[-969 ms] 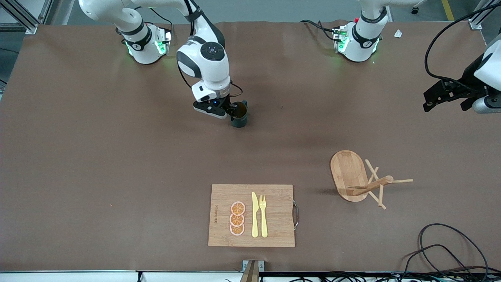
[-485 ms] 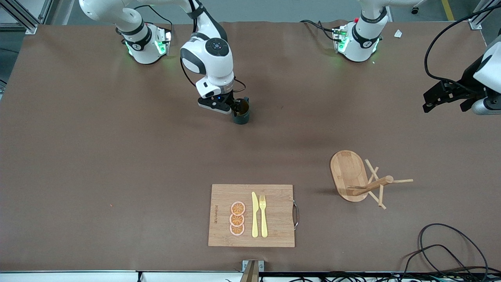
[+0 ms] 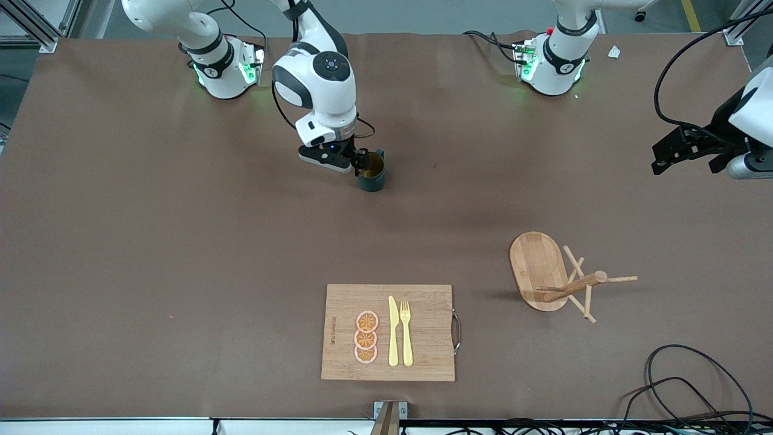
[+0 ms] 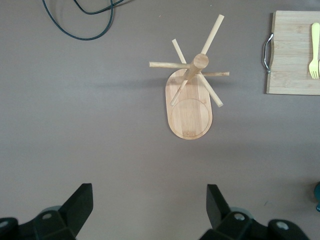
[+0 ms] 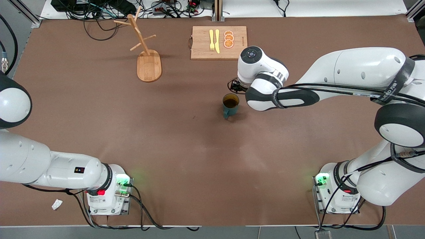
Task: Transfer cup from left to right arm and place
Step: 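Close the right gripper on the teal mug's rim, then lift and carry the teal mug sideways with the right gripper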
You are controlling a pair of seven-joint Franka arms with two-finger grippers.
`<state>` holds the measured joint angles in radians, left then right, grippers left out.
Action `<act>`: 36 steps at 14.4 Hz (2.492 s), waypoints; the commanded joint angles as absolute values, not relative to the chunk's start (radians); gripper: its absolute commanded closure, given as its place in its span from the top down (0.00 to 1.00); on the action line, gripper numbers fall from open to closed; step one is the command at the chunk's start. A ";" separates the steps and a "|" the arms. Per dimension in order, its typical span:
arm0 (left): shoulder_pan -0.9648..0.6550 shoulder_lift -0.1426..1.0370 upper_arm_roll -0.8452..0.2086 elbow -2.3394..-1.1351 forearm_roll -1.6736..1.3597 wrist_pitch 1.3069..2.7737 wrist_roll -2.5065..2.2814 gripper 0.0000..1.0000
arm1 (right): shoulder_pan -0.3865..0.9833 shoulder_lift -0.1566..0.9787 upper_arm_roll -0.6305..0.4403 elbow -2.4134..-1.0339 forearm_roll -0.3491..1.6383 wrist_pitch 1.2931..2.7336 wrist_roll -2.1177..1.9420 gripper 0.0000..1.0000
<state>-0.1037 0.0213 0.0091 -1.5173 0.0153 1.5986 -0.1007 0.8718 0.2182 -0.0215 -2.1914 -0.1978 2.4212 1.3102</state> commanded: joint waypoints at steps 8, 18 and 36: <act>-0.104 0.031 0.012 -1.493 0.005 1.582 -0.106 1.00 | 0.952 0.279 -0.018 -2.186 -0.213 2.456 1.331 0.99; -0.104 0.031 0.012 -1.494 0.006 1.580 -0.106 1.00 | 0.954 0.371 -0.020 -2.137 -0.213 2.542 1.367 0.91; -0.106 0.031 0.012 -1.491 0.005 1.572 -0.106 1.00 | 0.835 0.263 -0.021 -2.140 -0.215 2.400 1.104 0.00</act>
